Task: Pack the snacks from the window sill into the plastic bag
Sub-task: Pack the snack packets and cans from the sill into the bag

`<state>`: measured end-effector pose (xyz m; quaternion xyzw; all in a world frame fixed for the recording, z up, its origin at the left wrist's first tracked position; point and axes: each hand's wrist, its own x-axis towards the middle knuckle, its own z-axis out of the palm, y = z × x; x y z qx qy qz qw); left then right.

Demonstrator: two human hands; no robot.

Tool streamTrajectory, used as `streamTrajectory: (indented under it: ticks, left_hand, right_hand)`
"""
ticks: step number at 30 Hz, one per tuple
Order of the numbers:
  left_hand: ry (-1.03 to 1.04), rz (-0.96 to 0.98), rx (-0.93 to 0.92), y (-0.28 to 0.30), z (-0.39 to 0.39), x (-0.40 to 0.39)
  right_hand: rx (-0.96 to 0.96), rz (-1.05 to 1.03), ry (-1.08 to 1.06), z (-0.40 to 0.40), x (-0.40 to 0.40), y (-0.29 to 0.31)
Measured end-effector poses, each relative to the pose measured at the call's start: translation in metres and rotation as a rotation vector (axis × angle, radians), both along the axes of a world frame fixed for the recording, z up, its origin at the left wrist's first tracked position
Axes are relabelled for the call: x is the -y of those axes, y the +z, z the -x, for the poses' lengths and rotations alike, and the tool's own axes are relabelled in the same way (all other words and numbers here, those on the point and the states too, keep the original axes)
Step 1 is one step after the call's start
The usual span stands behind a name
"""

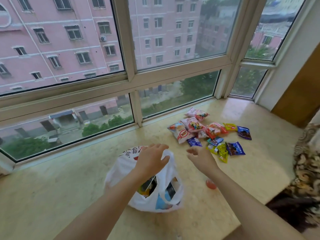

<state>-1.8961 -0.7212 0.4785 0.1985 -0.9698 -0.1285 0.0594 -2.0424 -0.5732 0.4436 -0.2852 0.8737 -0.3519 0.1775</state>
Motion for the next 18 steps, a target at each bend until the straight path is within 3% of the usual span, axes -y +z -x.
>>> streamTrajectory:
  ticks: [7, 15, 18]
  left_hand:
    - [-0.045, -0.086, 0.105, -0.052, 0.059, -0.052]
    - [0.017, -0.2, 0.274, -0.175, 0.141, -0.114]
    - [0.065, -0.225, 0.3, -0.225, 0.165, -0.118]
  right_hand:
    - [-0.306, -0.254, 0.119, 0.036, -0.063, -0.056]
    - [-0.439, -0.322, 0.156, 0.1, -0.126, -0.146]
    - [-0.391, -0.401, 0.152, 0.121, -0.134, -0.191]
